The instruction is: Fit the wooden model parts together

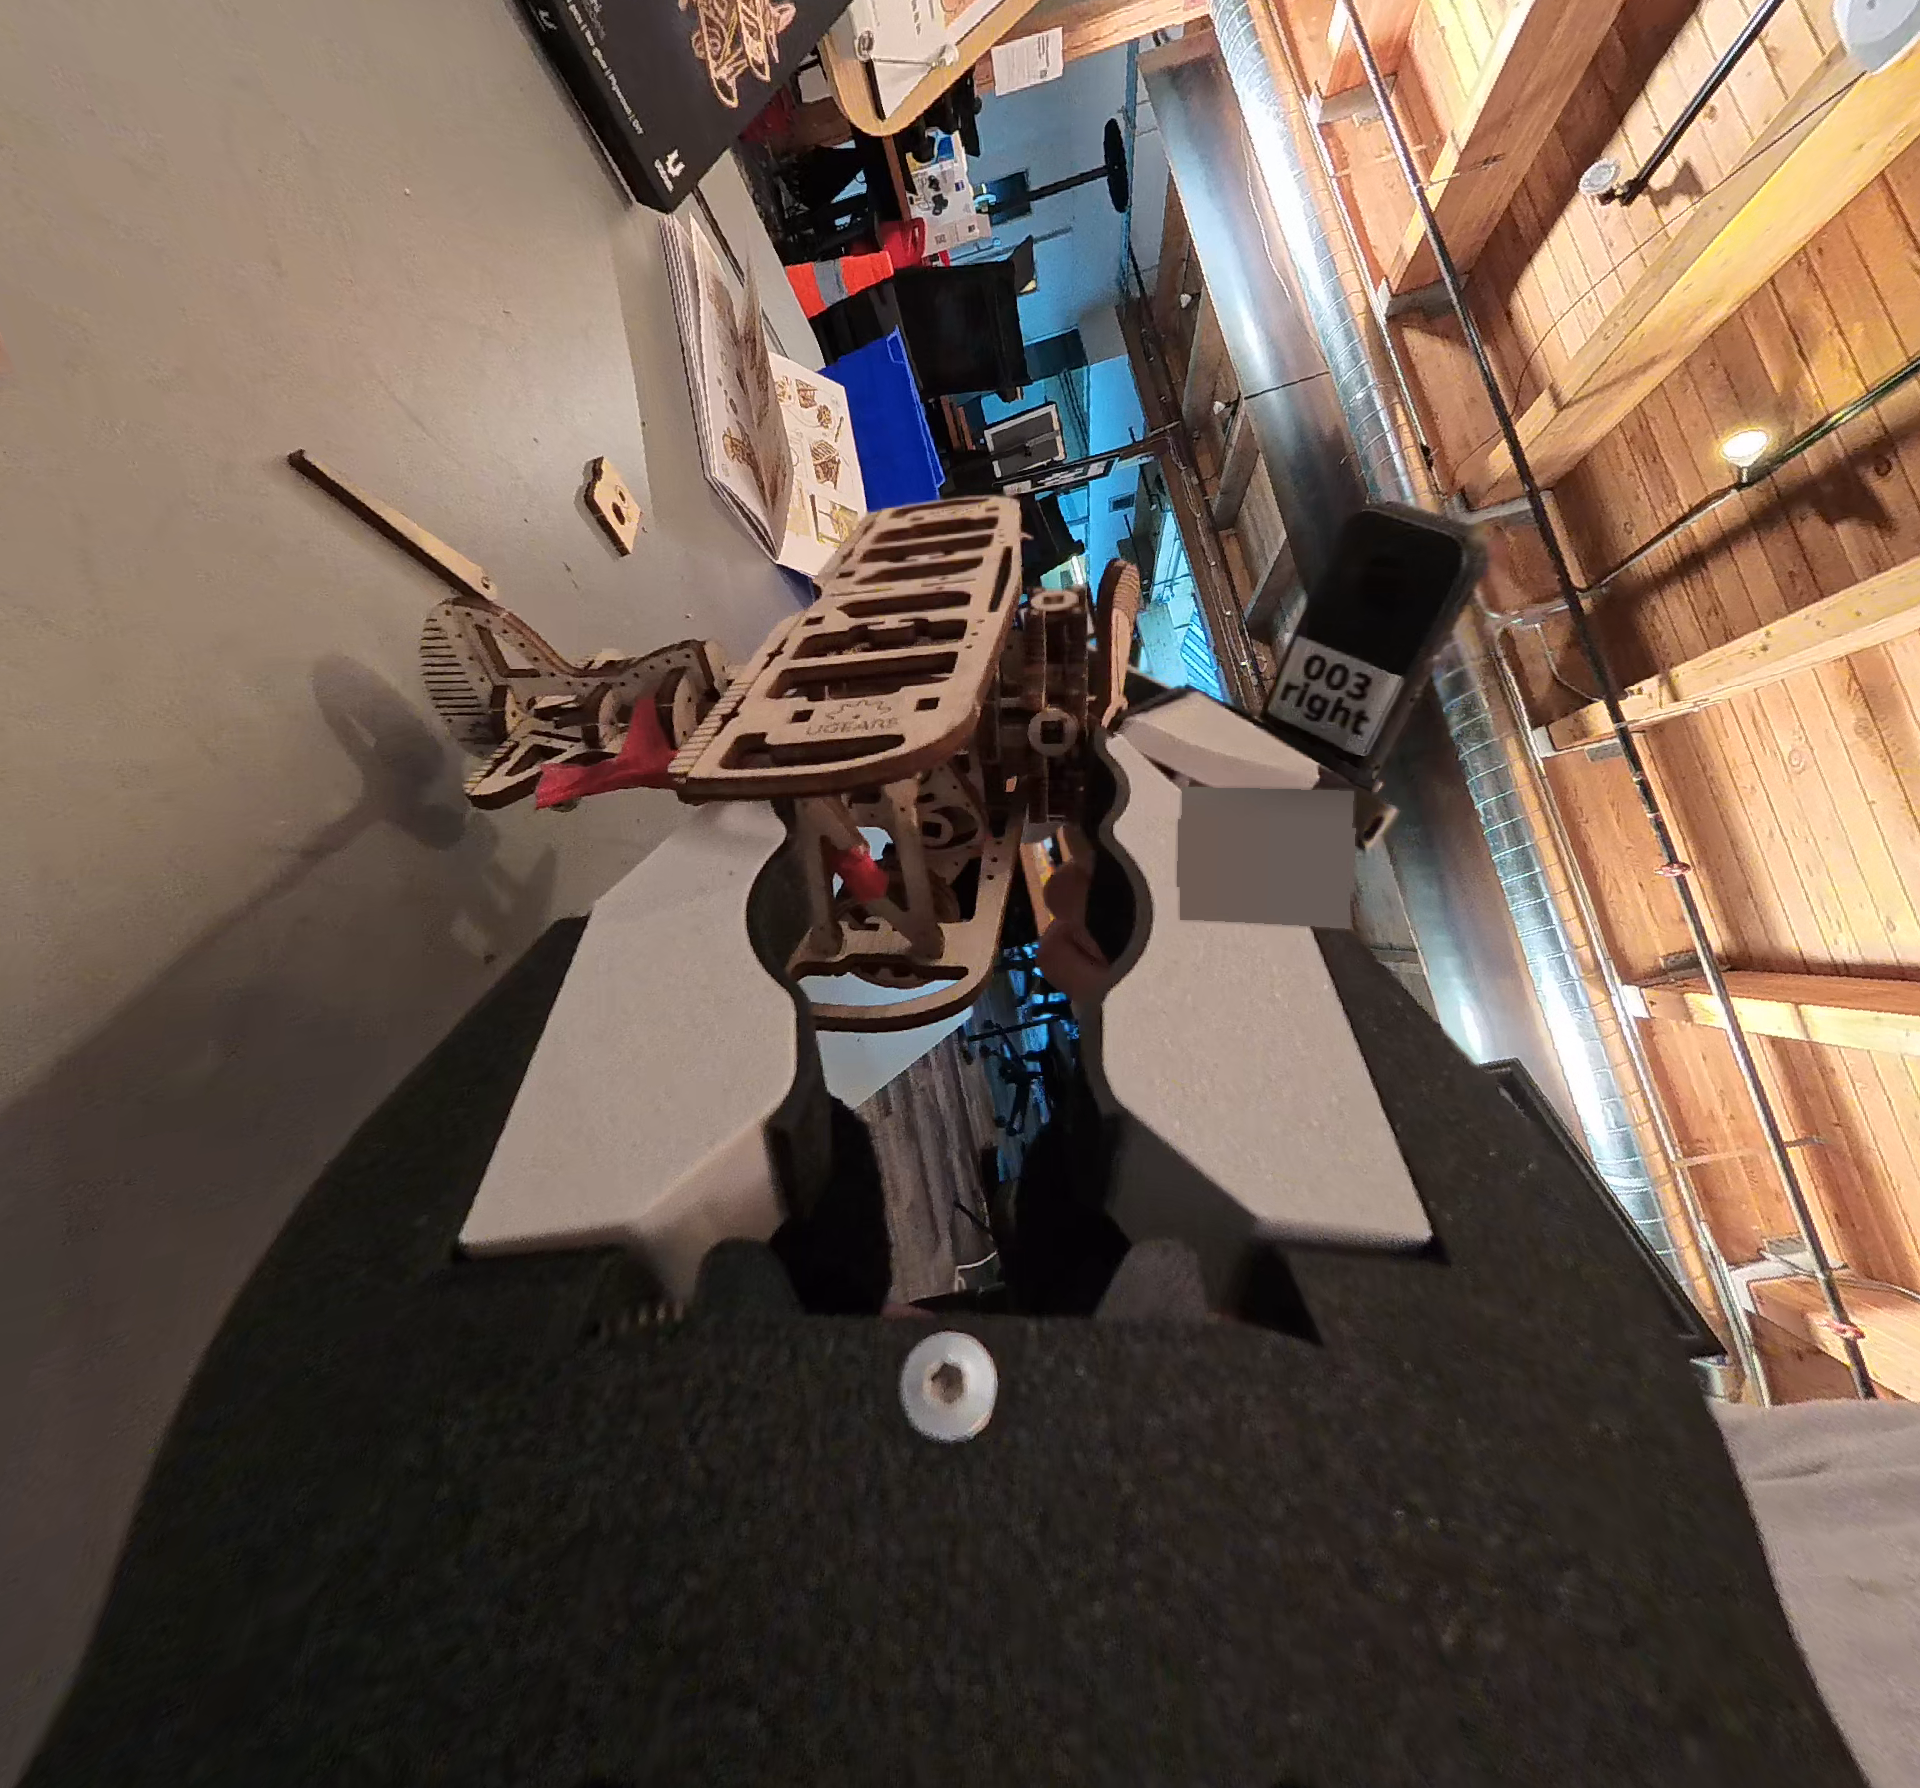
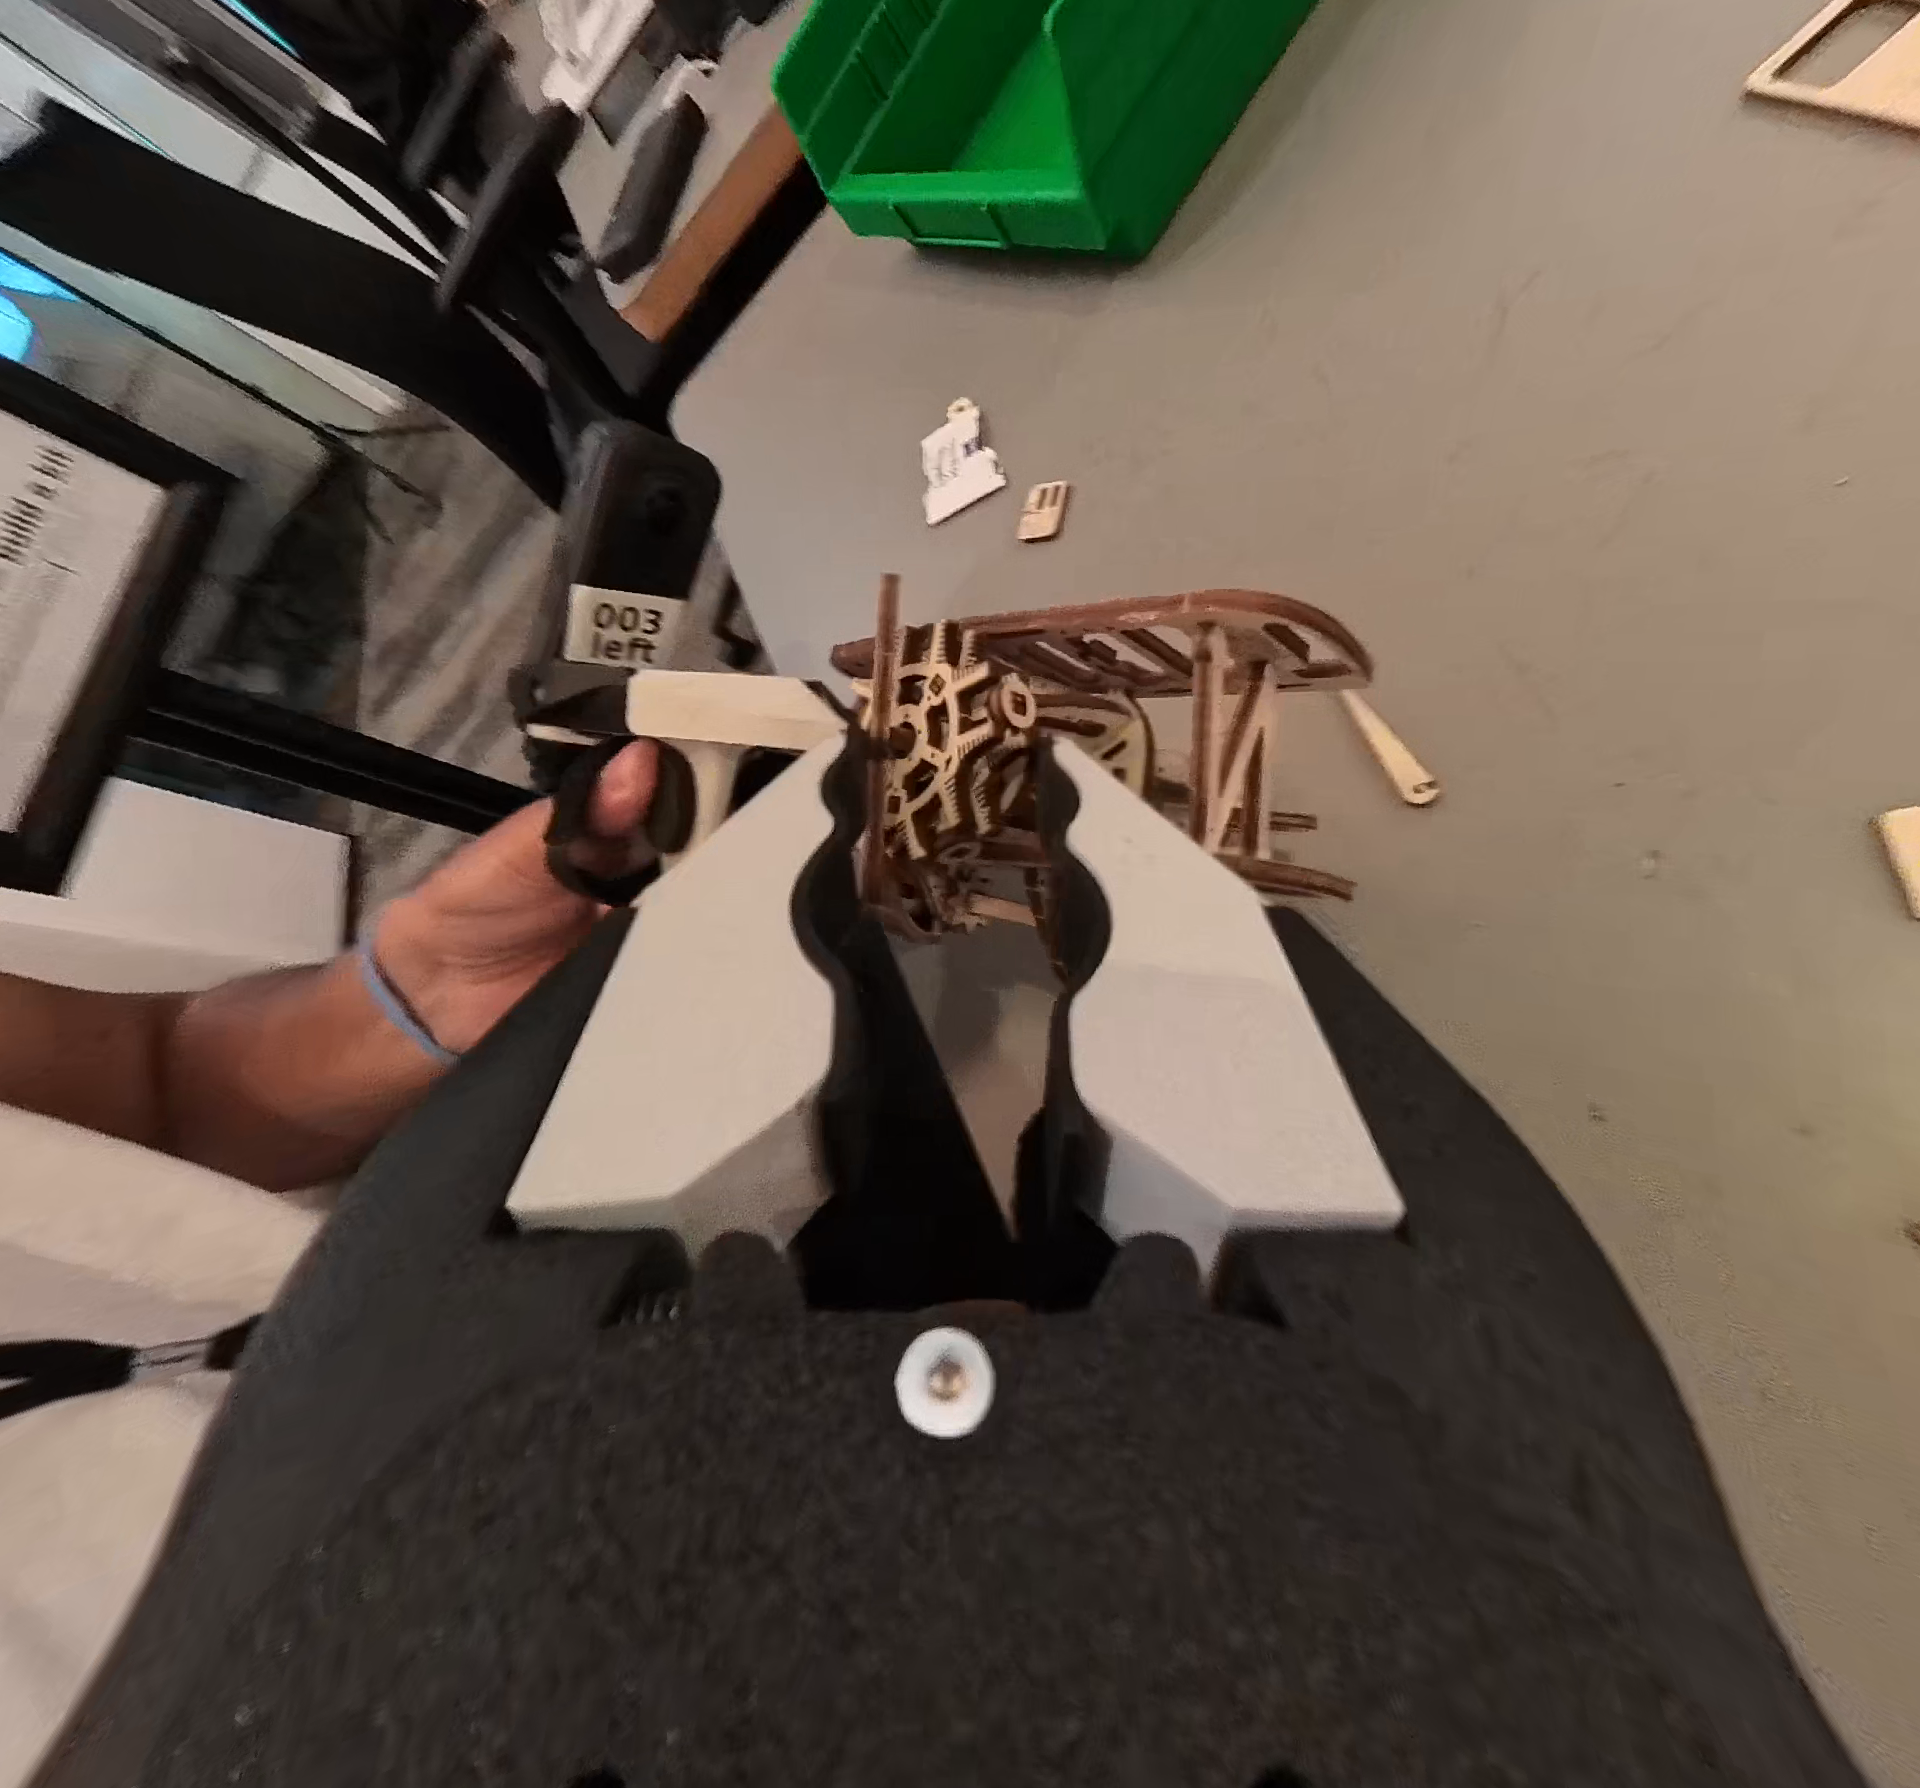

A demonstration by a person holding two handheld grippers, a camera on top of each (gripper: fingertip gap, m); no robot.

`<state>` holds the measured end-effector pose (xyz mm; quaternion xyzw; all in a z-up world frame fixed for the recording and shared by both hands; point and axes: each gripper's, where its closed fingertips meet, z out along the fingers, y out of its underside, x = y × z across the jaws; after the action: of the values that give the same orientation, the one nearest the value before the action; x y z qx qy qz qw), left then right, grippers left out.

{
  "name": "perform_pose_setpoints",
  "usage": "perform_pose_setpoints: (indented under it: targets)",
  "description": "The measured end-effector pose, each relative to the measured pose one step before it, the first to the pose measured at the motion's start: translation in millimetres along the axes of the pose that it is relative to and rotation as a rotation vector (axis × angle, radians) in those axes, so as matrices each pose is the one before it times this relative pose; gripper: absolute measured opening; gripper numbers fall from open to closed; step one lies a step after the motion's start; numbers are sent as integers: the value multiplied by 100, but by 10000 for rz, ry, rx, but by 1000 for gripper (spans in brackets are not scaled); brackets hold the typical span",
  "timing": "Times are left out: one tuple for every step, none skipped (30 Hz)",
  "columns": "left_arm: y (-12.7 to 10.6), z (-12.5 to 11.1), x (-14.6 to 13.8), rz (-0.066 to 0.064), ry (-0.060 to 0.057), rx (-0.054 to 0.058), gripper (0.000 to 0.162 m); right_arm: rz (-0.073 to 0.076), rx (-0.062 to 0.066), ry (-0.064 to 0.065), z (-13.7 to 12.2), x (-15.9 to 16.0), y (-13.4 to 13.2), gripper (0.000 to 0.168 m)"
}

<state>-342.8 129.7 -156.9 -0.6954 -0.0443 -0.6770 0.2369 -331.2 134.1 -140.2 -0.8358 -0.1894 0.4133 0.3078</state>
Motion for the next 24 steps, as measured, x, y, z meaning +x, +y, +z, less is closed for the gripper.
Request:
perform_pose_setpoints:
  targets:
    - [9, -15, -103, 90, -93, -18, 49, 283, 79, -150, 17, 61, -2, 30]
    - [14, -10, -67, 98, -77, -24, 49, 177, 0, -109, 24, 49, 77, 30]
    - [-9, -5, -8, 57, -27, -2, 48, 168, 57, -105, -19, 20, -35, 30]
    - [-8, 10, 10, 28, 4, -11, 48, 192, 76, -123, -39, -29, -87, 29]
    - [-23, -1, 50, 4, 34, 6, 48, 213, 88, -172, -66, -69, -120, 28]
    - [16, 13, 18, 5, 7, -8, 48, 208, 62, -168, -75, -38, -94, 28]
    - [31, 11, -24, 59, -38, -2, 48, 155, -5, -108, -32, 22, -2, 27]
    - [17, 18, 5, 41, -27, 8, 48, 18, -4, -62, -32, 30, 23, 27]
    - [46, 30, -7, 20, -17, -11, 48, 0, -9, -31, -32, 32, 23, 26]
    - [21, 18, 0, -17, 17, -1, 48, -48, -10, -17, -28, 14, 8, 26]
    - [28, 16, -13, -30, 17, -8, 48, -102, -10, 12, -4, 12, 17, 26]
    - [27, 19, -6, -32, 26, 1, 48, -89, -26, 32, -10, 41, 9, 26]
    - [-17, 4, 16, -33, 30, 20, 48, -101, 11, 12, -1, -7, -18, 26]
    - [16, 7, 7, -10, 9, 8, 48, -84, -4, 20, 15, 19, 5, 26]
    - [-32, 6, 31, 0, 17, 39, 48, -105, 20, -12, 7, -15, -42, 26]
    - [-14, -11, 9, -16, 10, 22, 48, -81, 37, -30, 1, -27, -40, 26]
    - [5, 1, -9, -13, -1, 7, 48, -55, 12, -28, 16, 13, -4, 26]
    - [-1, -2, -21, -39, 5, 17, 48, -70, 14, -4, 29, 18, 10, 26]
    - [4, 2, -18, -79, 30, 19, 48, -76, 45, -13, 24, 2, -25, 26]
    - [19, -7, -68, -63, 5, 1, 48, -33, 3, -1, 31, 32, 30, 26]
    - [-21, -14, -39, -45, 7, 22, 48, -59, 25, -5, 57, 23, 14, 26]
    - [-30, -1, -57, -26, -10, 21, 49, -58, 55, -30, 49, 37, -16, 25]
    - [-4, -18, -77, -2, -32, -3, 49, -31, 21, -36, 50, 53, 36, 25]
    - [-44, -33, -16, -8, -4, 13, 48, -7, 57, -55, 41, 13, -13, 25]
